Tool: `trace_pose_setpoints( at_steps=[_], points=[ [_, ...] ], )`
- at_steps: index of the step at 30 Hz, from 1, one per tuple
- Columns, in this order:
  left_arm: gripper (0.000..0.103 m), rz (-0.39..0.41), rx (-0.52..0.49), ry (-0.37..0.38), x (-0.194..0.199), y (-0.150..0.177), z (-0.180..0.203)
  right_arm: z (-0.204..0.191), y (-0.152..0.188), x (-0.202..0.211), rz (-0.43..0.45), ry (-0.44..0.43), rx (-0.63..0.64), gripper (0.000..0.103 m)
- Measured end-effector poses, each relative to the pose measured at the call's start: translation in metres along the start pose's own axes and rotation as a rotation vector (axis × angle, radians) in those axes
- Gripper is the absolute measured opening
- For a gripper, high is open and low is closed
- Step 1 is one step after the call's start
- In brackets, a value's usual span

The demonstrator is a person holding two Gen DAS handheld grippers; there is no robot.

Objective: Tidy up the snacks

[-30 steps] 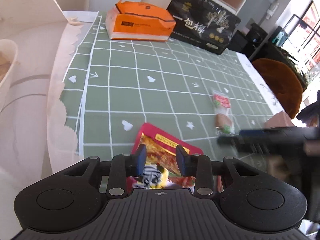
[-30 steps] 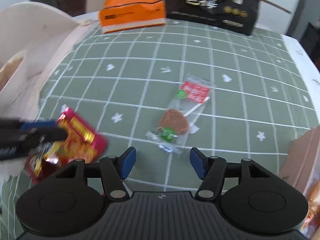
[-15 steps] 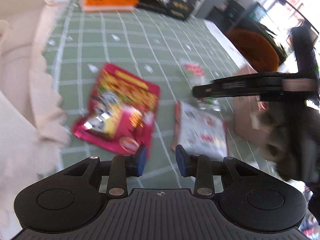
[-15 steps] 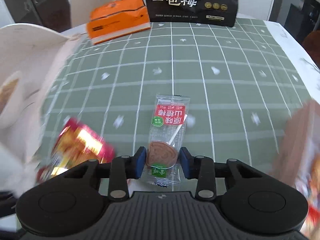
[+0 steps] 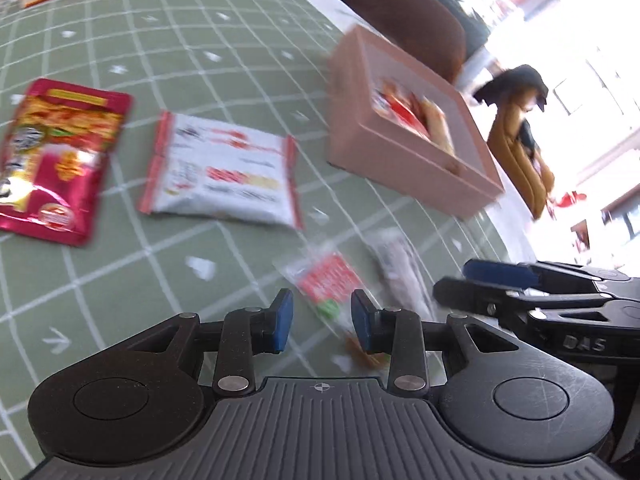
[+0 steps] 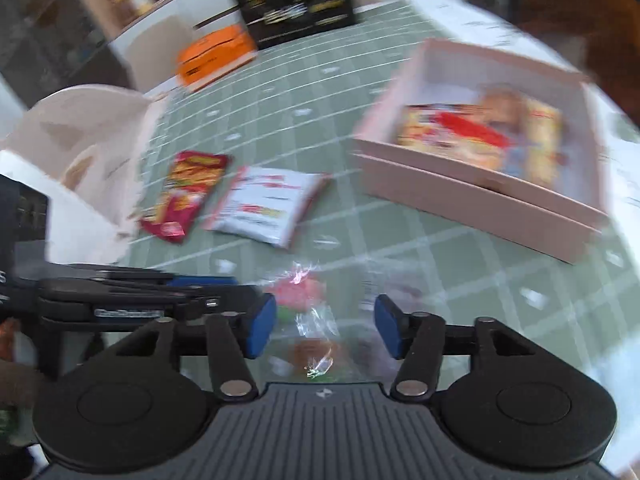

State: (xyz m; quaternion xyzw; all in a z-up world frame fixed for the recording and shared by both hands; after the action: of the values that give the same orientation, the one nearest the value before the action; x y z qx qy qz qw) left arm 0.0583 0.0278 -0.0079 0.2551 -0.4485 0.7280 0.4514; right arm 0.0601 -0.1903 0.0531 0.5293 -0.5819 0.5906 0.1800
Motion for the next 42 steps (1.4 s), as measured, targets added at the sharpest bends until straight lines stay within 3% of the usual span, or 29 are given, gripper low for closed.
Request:
trace_pose_setpoints(
  at_steps=[5, 10, 16, 19, 23, 27, 30, 37, 42],
  points=[
    [0.037, -0.078, 0.045, -0.025, -0.020, 0.008, 0.016, 0.029, 0.023, 0.018, 0.042, 0.206, -0.041, 0.058],
    [0.037, -0.049, -0.077, -0.066, -0.042, 0.004, 0.046, 0.064, 0.040, 0.025, 0.034, 0.292, -0.137, 0.058],
    [0.042, -0.011, -0.295, -0.184, -0.046, 0.011, 0.069, 0.086, 0.048, 0.015, 0.013, 0.306, -0.253, 0.058],
    [0.043, 0.013, -0.296, -0.242, -0.038, 0.014, 0.057, 0.090, 0.052, 0.010, -0.004, 0.277, -0.273, 0.058],
    [0.038, 0.018, -0.150, -0.166, -0.022, 0.012, 0.033, 0.086, 0.052, 0.001, -0.004, 0.265, -0.268, 0.068],
    [0.038, -0.027, -0.113, -0.156, -0.016, 0.018, 0.038, 0.082, 0.052, -0.003, 0.012, 0.278, -0.237, 0.074],
    [0.038, -0.061, -0.140, -0.135, -0.029, 0.022, 0.055, 0.080, 0.052, -0.006, 0.019, 0.283, -0.223, 0.078],
    [0.051, -0.066, -0.334, -0.199, -0.051, 0.030, 0.088, 0.081, 0.048, -0.010, 0.014, 0.303, -0.196, 0.081],
    [0.050, -0.071, -0.338, -0.194, -0.052, 0.030, 0.088, 0.084, 0.047, -0.012, 0.016, 0.323, -0.197, 0.084]
  ],
)
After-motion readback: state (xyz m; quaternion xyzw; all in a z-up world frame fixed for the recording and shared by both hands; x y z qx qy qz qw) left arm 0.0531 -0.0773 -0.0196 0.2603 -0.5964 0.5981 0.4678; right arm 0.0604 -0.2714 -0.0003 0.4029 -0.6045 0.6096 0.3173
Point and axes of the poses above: each gripper's, at about its wrist camera, not at the fingertips, and x roughly against the way its jaws point, z to its right, y to its underside, the point moved 2 cm from there along -x, roughly the way its jaws point, and after that the axes turned 1 degree about y, right-handed, at the moved point
